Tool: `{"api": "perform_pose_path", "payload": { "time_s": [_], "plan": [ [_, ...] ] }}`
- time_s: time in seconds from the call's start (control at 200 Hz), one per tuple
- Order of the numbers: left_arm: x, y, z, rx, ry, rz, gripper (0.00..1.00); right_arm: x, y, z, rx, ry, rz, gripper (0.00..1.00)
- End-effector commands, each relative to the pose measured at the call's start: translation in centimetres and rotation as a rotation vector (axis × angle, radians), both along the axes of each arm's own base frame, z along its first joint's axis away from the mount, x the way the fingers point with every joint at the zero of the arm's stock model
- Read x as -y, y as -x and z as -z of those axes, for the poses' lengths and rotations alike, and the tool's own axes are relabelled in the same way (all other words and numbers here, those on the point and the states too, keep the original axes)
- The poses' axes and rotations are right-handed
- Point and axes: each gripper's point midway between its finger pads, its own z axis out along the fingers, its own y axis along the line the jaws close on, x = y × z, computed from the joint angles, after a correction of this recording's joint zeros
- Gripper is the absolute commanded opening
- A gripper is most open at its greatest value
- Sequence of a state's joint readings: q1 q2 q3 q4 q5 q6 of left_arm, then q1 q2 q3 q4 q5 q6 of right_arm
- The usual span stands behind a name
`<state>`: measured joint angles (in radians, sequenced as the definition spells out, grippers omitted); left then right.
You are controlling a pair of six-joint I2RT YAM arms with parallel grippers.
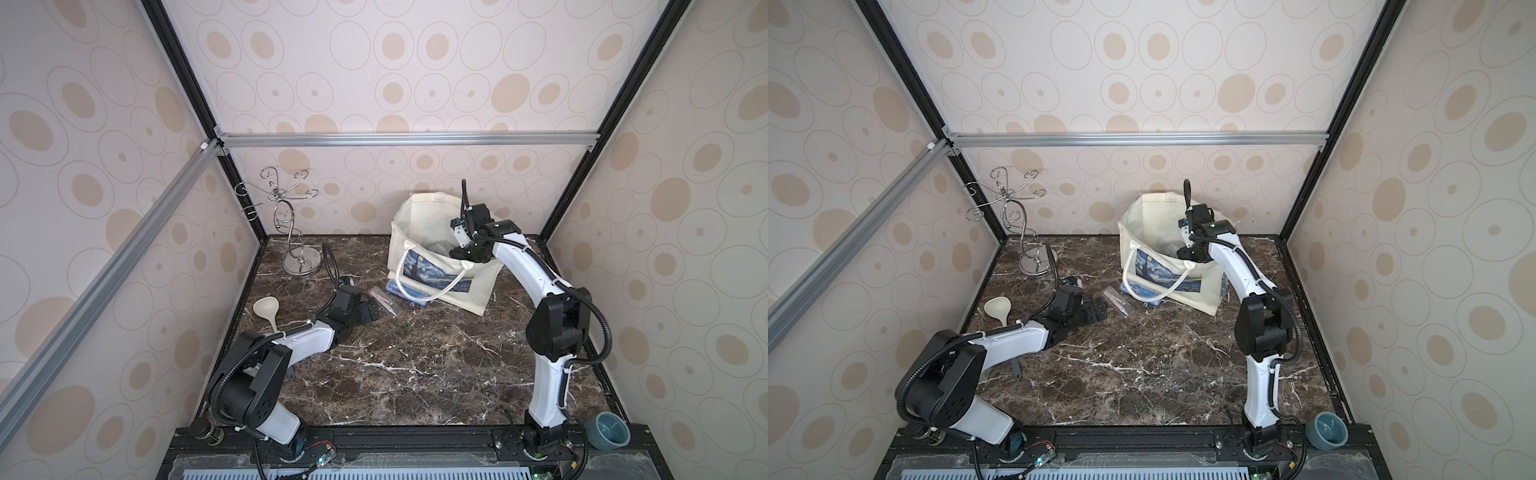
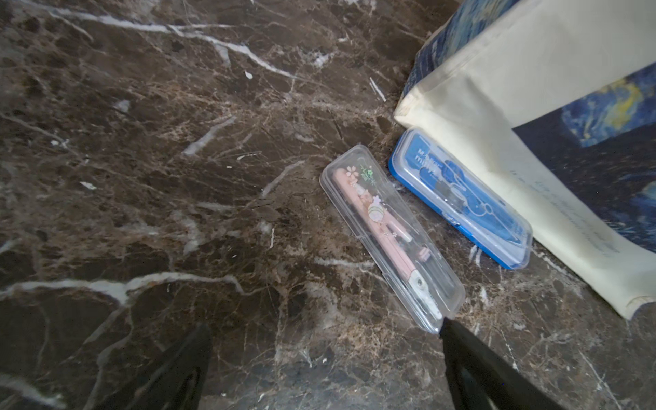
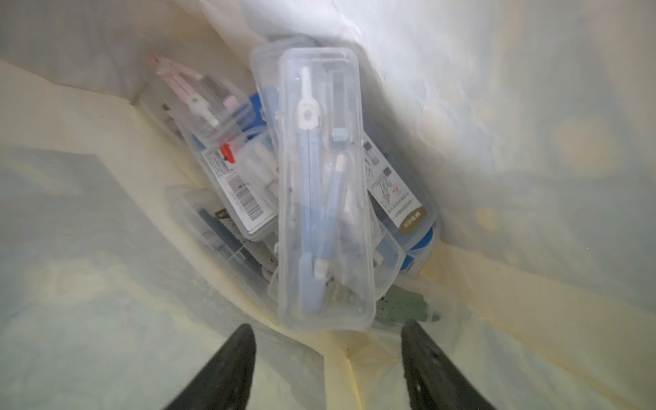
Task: Put the compass set into the canvas bag
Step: Place the compass set in the canvas bag.
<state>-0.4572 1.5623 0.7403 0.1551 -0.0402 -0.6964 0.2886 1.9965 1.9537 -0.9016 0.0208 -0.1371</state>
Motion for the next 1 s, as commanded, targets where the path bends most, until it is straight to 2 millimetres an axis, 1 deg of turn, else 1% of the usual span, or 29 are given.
{"api": "perform_pose_path", "payload": {
  "time_s": [0.0, 0.07, 0.13, 0.235, 0.31, 0.395, 0.48, 0.5, 0.51, 0.52, 0.6, 0.695, 0.875, 0.99],
  "plan": [
    [0.5, -0.8, -0.6, -0.005, -0.042, -0.027, 1.00, -1.4, 1.1, -6.5, 0.150, -0.135, -0.043, 0.76],
    [0.9, -1.0, -0.4, -0.016, -0.093, -0.012, 1.00, -1.8, 1.8, -8.8, 0.222, -0.189, -0.055, 0.82],
    [1.3, -1.3, -0.3, -0.023, -0.100, -0.002, 1.00, -1.9, 2.7, -10.7, 0.269, -0.229, -0.058, 0.86],
    [1.7, -1.8, 0.0, -0.034, -0.103, -0.006, 1.00, -1.9, 4.7, -13.1, 0.314, -0.269, -0.075, 0.90],
    [2.0, -2.2, 0.3, -0.044, -0.102, -0.008, 1.00, -2.1, 6.3, -14.2, 0.329, -0.301, -0.101, 0.92],
    [2.5, -2.5, 0.8, -0.058, -0.101, -0.007, 1.00, -3.1, 8.6, -15.3, 0.340, -0.366, -0.162, 0.95],
    [3.2, -2.9, 1.1, -0.061, -0.107, 0.004, 0.99, -3.9, 10.8, -15.8, 0.358, -0.421, -0.217, 0.95],
    [3.3, -3.0, 1.1, -0.060, -0.109, 0.005, 0.99, -4.1, 11.4, -16.3, 0.373, -0.436, -0.229, 0.95],
    [3.4, -3.0, 1.2, -0.062, -0.111, 0.007, 0.98, -4.1, 11.6, -16.1, 0.369, -0.441, -0.233, 0.95],
    [3.5, -3.1, 1.2, -0.062, -0.112, 0.007, 0.98, -4.3, 11.9, -16.4, 0.376, -0.452, -0.242, 0.95],
    [4.0, -3.6, 1.5, -0.069, -0.130, 0.006, 0.98, -5.4, 14.1, -16.2, 0.367, -0.510, -0.301, 0.94],
    [4.2, -3.9, 2.0, -0.090, -0.163, -0.011, 0.98, -6.8, 16.3, -14.9, 0.333, -0.571, -0.361, 0.91],
    [5.2, -4.5, 2.8, -0.103, -0.159, -0.026, 0.96, -9.1, 19.2, -11.4, 0.289, -0.611, -0.439, 0.88],
    [5.9, -4.9, 3.2, -0.113, -0.165, -0.023, 0.94, -10.2, 20.4, -10.0, 0.285, -0.588, -0.483, 0.87]
  ]
}}
